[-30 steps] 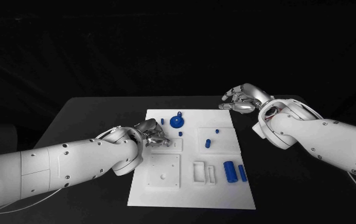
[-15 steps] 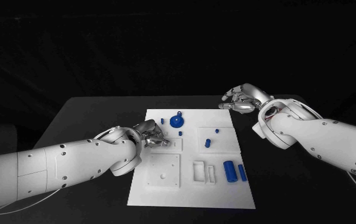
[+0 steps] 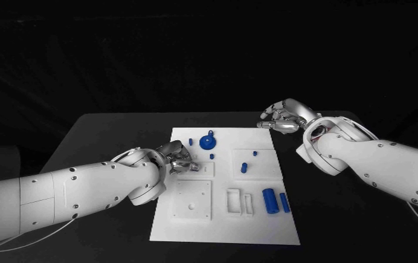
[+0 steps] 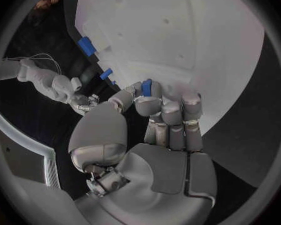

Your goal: Assemble the parts on the task board

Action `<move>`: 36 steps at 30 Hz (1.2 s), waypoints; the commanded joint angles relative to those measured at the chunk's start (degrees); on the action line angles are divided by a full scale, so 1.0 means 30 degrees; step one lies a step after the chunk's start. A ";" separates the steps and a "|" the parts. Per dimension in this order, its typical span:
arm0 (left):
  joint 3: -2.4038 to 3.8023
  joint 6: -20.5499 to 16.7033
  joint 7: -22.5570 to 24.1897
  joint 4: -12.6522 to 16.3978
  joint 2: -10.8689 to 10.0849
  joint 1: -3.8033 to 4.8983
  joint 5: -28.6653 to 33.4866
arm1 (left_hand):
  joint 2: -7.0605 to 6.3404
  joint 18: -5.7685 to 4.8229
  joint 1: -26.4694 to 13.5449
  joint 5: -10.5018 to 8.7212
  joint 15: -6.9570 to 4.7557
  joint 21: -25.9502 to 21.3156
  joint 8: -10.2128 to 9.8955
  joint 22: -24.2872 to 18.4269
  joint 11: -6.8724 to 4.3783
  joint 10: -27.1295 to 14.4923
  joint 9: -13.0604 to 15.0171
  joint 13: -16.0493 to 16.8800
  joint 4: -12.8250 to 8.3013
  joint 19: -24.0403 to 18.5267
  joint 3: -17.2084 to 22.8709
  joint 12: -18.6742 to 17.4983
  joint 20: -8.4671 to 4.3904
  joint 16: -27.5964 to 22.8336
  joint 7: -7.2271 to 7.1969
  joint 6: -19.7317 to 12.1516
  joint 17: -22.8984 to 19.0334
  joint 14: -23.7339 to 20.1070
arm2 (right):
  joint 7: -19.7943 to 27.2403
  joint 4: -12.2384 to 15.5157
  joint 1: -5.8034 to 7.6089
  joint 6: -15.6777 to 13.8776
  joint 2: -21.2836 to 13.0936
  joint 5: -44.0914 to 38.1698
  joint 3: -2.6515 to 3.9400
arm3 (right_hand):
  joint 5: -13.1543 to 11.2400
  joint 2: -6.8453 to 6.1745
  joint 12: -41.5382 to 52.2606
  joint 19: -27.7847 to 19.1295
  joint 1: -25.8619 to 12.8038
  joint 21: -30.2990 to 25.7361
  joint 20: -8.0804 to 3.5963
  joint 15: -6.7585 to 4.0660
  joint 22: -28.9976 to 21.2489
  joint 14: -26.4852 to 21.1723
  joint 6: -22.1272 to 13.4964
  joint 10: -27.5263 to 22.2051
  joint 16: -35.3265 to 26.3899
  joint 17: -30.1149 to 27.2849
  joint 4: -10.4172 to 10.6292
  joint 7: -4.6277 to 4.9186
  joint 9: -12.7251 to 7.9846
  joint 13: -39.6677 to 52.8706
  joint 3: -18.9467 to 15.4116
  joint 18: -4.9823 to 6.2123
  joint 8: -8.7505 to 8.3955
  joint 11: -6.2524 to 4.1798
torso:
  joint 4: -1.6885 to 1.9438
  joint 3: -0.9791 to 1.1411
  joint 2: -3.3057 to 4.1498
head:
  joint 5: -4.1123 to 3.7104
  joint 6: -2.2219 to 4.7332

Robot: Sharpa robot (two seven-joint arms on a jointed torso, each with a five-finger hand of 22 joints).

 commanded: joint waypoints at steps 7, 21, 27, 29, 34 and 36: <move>-0.0085 0.1509 -0.0073 -0.0099 0.0142 -0.0120 0.0588 | 0.0577 0.0314 -0.0346 -0.0039 -0.1064 0.0116 0.0129 0.0304 -0.1003 -0.1237 -0.0060 -0.0124 -0.0143 -0.0183 0.0054 0.0176 -0.1744 0.0138 -0.1999 0.2410 -0.0099 0.0516 | 0.0143 -0.0019 -0.0028 0.0266 0.0026 0.0011 0.0006 | 0.0143 0.0043 0.0106 0.0167 -0.0190 -0.0090 0.0019 -0.0148 0.0266 -0.0021 -0.0004 -0.0120 0.0105 -0.0027 0.0077 0.0151 -0.0019 -0.0036 0.0014 0.0824 0.0103 -0.0034 | -0.0022 0.0024 -0.0002 | 0.0005 -0.0013; -0.0006 0.2340 -0.0351 -0.0460 0.0314 -0.0056 0.0440 | 0.0898 0.0340 -0.0583 0.0248 -0.1056 0.0173 0.0201 0.0300 -0.1018 -0.1246 -0.0069 -0.0256 -0.0503 -0.0235 0.0238 0.0301 -0.1752 0.0254 -0.2015 0.2428 -0.0180 0.0496 | 0.0148 -0.0083 -0.0053 0.0339 0.0074 0.0013 0.0006 | 0.0255 0.0047 0.0128 0.0167 -0.0170 -0.0095 0.0016 -0.0147 0.0274 -0.0024 -0.0013 -0.0131 0.0111 -0.0033 0.0087 0.0154 -0.0023 -0.0063 0.0019 0.0824 0.0102 -0.0031 | -0.0009 0.0025 -0.0001 | -0.0004 -0.0056; 0.0086 0.3386 -0.0608 -0.0687 0.0514 0.0198 0.0294 | 0.0945 0.0356 -0.0520 0.0211 -0.1054 0.0211 0.0237 0.0298 -0.1029 -0.1259 -0.0059 -0.0314 -0.0820 -0.0234 0.0335 0.0356 -0.1757 0.0309 -0.2025 0.2424 -0.0214 0.0492 | 0.0132 -0.0120 -0.0066 0.0381 0.0113 0.0013 0.0006 | 0.0304 0.0045 0.0137 0.0168 -0.0169 -0.0097 0.0016 -0.0146 0.0278 -0.0025 -0.0016 -0.0135 0.0114 -0.0035 0.0094 0.0155 -0.0025 -0.0074 0.0017 0.0824 0.0101 -0.0030 | -0.0026 0.0035 0.0008 | 0.0020 -0.0081; 0.0091 0.3596 -0.0690 -0.0767 0.0578 0.0268 0.0250 | 0.0950 0.0358 -0.0502 0.0209 -0.1053 0.0217 0.0242 0.0296 -0.1030 -0.1262 -0.0059 -0.0328 -0.0889 -0.0236 0.0359 0.0367 -0.1757 0.0318 -0.2026 0.2418 -0.0223 0.0488 | 0.0130 -0.0127 -0.0068 0.0388 0.0124 0.0031 0.0006 | 0.0319 0.0043 0.0140 0.0167 -0.0170 -0.0097 0.0017 -0.0145 0.0279 -0.0026 -0.0017 -0.0137 0.0114 -0.0036 0.0097 0.0156 -0.0025 -0.0077 0.0015 0.0824 0.0101 -0.0030 | -0.0035 0.0034 0.0006 | 0.0016 -0.0087; 0.0100 0.4289 -0.1084 -0.0923 0.0748 0.0431 -0.0314 | 0.0977 0.0352 -0.0478 0.0380 -0.1039 0.0221 0.0257 0.0285 -0.1022 -0.1281 -0.0057 -0.0383 -0.1091 -0.0262 0.0425 0.0392 -0.1744 0.0336 -0.2019 0.2399 -0.0260 0.0462 | 0.0128 -0.0165 -0.0070 0.0408 0.0158 0.0051 0.0006 | 0.0378 0.0039 0.0150 0.0166 -0.0169 -0.0100 0.0017 -0.0143 0.0282 -0.0028 -0.0021 -0.0143 0.0116 -0.0039 0.0104 0.0157 -0.0027 -0.0090 0.0012 0.0824 0.0101 -0.0028 | -0.0034 0.0030 0.0009 | 0.0011 -0.0114; 0.0102 0.4666 -0.1192 -0.0982 0.0801 0.0489 -0.0323 | 0.0984 0.0350 -0.0478 0.0416 -0.1035 0.0225 0.0260 0.0283 -0.1022 -0.1283 -0.0057 -0.0396 -0.1135 -0.0264 0.0435 0.0399 -0.1741 0.0341 -0.2018 0.2395 -0.0268 0.0458 | 0.0128 -0.0169 -0.0072 0.0417 0.0171 0.0055 0.0006 | 0.0386 0.0038 0.0152 0.0166 -0.0168 -0.0100 0.0017 -0.0143 0.0283 -0.0028 -0.0021 -0.0143 0.0117 -0.0040 0.0105 0.0157 -0.0027 -0.0092 0.0011 0.0824 0.0100 -0.0028 | -0.0034 0.0037 0.0005 | 0.0022 -0.0122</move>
